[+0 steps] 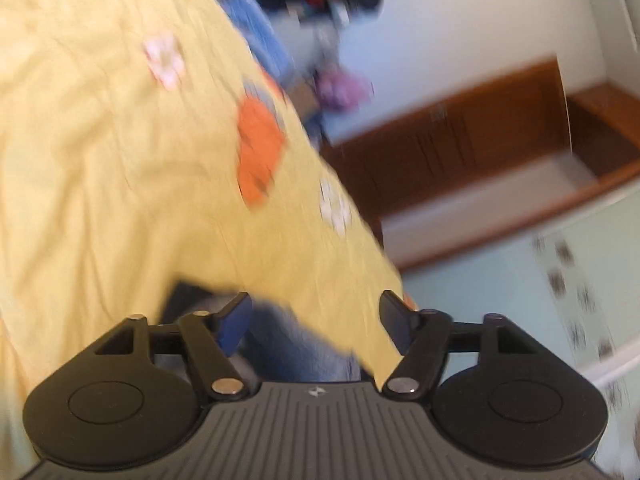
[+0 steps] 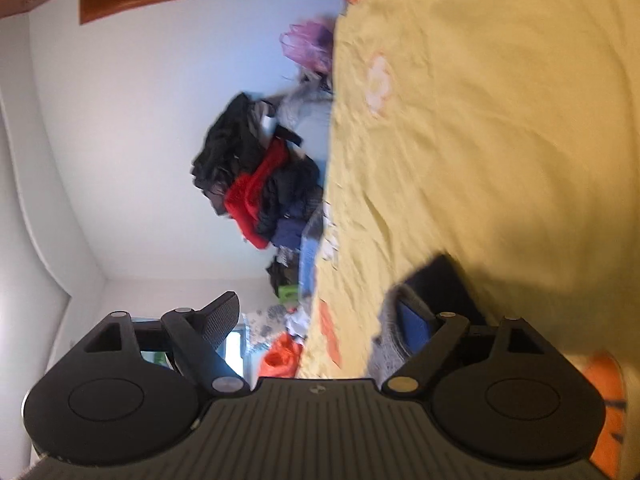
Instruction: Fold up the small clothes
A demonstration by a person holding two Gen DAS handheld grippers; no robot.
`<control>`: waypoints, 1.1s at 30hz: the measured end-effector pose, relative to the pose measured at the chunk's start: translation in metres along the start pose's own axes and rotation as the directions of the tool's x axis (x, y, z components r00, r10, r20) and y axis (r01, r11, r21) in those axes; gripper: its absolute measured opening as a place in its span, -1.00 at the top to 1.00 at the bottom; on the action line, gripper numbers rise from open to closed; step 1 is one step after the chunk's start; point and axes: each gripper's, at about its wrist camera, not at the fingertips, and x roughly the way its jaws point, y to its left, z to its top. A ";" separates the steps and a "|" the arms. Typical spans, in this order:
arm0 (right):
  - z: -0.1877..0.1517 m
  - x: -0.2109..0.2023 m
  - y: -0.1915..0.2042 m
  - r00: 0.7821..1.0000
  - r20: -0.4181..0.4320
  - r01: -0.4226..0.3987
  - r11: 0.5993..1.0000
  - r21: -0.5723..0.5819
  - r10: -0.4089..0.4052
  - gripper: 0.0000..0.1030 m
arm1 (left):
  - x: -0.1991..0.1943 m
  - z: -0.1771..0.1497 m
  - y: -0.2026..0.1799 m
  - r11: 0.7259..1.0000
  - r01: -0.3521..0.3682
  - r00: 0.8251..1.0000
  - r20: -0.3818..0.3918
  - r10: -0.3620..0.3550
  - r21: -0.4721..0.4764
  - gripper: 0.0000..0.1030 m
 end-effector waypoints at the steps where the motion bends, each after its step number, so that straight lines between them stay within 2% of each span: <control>1: 0.002 0.001 0.006 1.000 0.000 0.003 1.000 -0.025 -0.003 -0.65 | -0.002 0.000 -0.001 0.999 -0.021 1.000 0.011 0.020 0.032 -0.36; 2: 0.001 0.001 0.012 1.000 -0.009 0.023 0.998 -0.067 -0.024 -0.65 | -0.003 -0.003 -0.007 0.993 -0.054 0.998 0.026 0.051 0.101 -0.36; 3: 0.001 0.001 0.020 0.999 -0.019 0.044 0.992 -0.122 -0.047 -0.65 | -0.002 -0.008 -0.016 0.969 -0.103 0.994 0.053 0.093 0.223 -0.37; 4: 0.000 -0.001 0.027 0.997 -0.030 0.066 0.981 -0.182 -0.073 -0.65 | -0.001 -0.017 -0.029 0.912 -0.166 0.986 0.084 0.144 0.376 -0.37; 5: -0.002 -0.002 0.033 0.993 -0.039 0.099 0.965 -0.243 -0.111 -0.65 | 0.003 -0.031 -0.042 0.810 -0.236 0.972 0.128 0.199 0.537 -0.37; 6: -0.004 -0.004 0.040 0.988 -0.036 0.135 0.941 -0.310 -0.153 -0.65 | 0.009 -0.046 -0.053 0.671 -0.290 0.956 0.179 0.231 0.683 -0.37; 7: -0.008 -0.006 0.046 0.980 -0.029 0.170 0.908 -0.383 -0.196 -0.65 | 0.018 -0.061 -0.061 0.511 -0.322 0.943 0.223 0.245 0.797 -0.37; 8: -0.011 -0.007 0.053 0.971 -0.019 0.203 0.867 -0.455 -0.237 -0.65 | 0.027 -0.075 -0.066 0.377 -0.330 0.935 0.245 0.257 0.865 -0.37; 9: -0.014 -0.009 0.058 0.962 -0.003 0.232 0.823 -0.518 -0.273 -0.65 | 0.036 -0.086 -0.069 0.279 -0.306 0.936 0.233 0.263 0.910 -0.37; 10: -0.015 -0.009 0.063 0.955 0.004 0.247 0.790 -0.561 -0.296 -0.64 | 0.043 -0.094 -0.071 0.223 -0.269 0.942 0.207 0.264 0.937 -0.37; 11: -0.017 -0.012 0.065 0.951 -0.002 0.252 0.775 -0.580 -0.311 -0.64 | 0.048 -0.101 -0.074 0.183 -0.233 0.948 0.181 0.262 0.955 -0.37; 13: -0.017 -0.015 0.065 0.946 -0.039 0.243 0.782 -0.575 -0.323 -0.61 | 0.054 -0.119 -0.081 0.098 -0.175 0.961 0.148 0.235 0.980 -0.37; 14: -0.019 -0.016 0.065 0.942 -0.057 0.239 0.781 -0.577 -0.330 -0.55 | 0.058 -0.127 -0.084 0.044 -0.159 0.963 0.145 0.227 0.986 -0.39; 15: -0.021 -0.017 0.064 0.939 -0.063 0.241 0.777 -0.581 -0.339 -0.53 | 0.064 -0.134 -0.086 -0.009 -0.155 0.960 0.153 0.233 0.988 -0.40; 17: -0.028 -0.024 0.060 0.935 -0.076 0.240 0.776 -0.584 -0.346 -0.51 | 0.081 -0.144 -0.084 -0.104 -0.173 0.939 0.196 0.282 0.979 -0.33; 18: -0.031 -0.025 0.060 0.936 -0.085 0.234 0.782 -0.578 -0.343 -0.49 | 0.088 -0.146 -0.082 -0.133 -0.172 0.929 0.206 0.306 0.976 -0.13; 19: -0.032 -0.027 0.060 0.937 -0.094 0.226 0.790 -0.570 -0.336 -0.48 | 0.095 -0.145 -0.079 -0.146 -0.156 0.922 0.198 0.334 0.977 0.03; 21: -0.035 -0.027 0.059 0.940 -0.118 0.207 0.808 -0.552 -0.321 -0.45 | 0.105 -0.142 -0.075 -0.128 -0.133 0.910 0.172 0.377 0.983 0.49; 23: -0.038 -0.023 0.055 0.934 -0.138 0.206 0.816 -0.541 -0.328 -0.40 | 0.110 -0.137 -0.073 -0.106 -0.135 0.905 0.166 0.391 0.985 0.62; 24: -0.039 -0.020 0.053 0.929 -0.144 0.214 0.811 -0.545 -0.342 -0.33 | 0.111 -0.136 -0.073 -0.093 -0.145 0.907 0.170 0.386 0.985 0.78; 25: -0.041 -0.017 0.051 0.922 -0.147 0.223 0.804 -0.551 -0.357 -0.29 | 0.108 -0.134 -0.074 -0.066 -0.153 0.911 0.166 0.377 0.986 0.83; 28: -0.045 -0.007 0.041 0.901 -0.161 0.252 0.790 -0.559 -0.402 -0.03 | 0.095 -0.122 -0.081 0.050 -0.187 0.931 0.161 0.329 0.981 0.91; 29: -0.046 -0.004 0.039 0.893 -0.164 0.263 0.783 -0.564 -0.419 0.11 | 0.091 -0.118 -0.081 0.078 -0.192 0.933 0.157 0.322 0.978 0.91; 30: -0.048 -0.003 0.037 0.886 -0.158 0.277 0.771 -0.573 -0.436 0.14 | 0.086 -0.116 -0.083 0.099 -0.193 0.936 0.153 0.316 0.976 0.91; 31: -0.047 -0.003 0.037 0.887 -0.154 0.280 0.772 -0.570 -0.435 0.14 | 0.083 -0.114 -0.083 0.115 -0.194 0.939 0.151 0.309 0.974 0.91; 33: -0.040 -0.009 0.040 0.908 -0.160 0.256 0.813 -0.522 -0.388 0.14 | 0.076 -0.109 -0.082 0.152 -0.194 0.942 0.141 0.303 0.969 0.91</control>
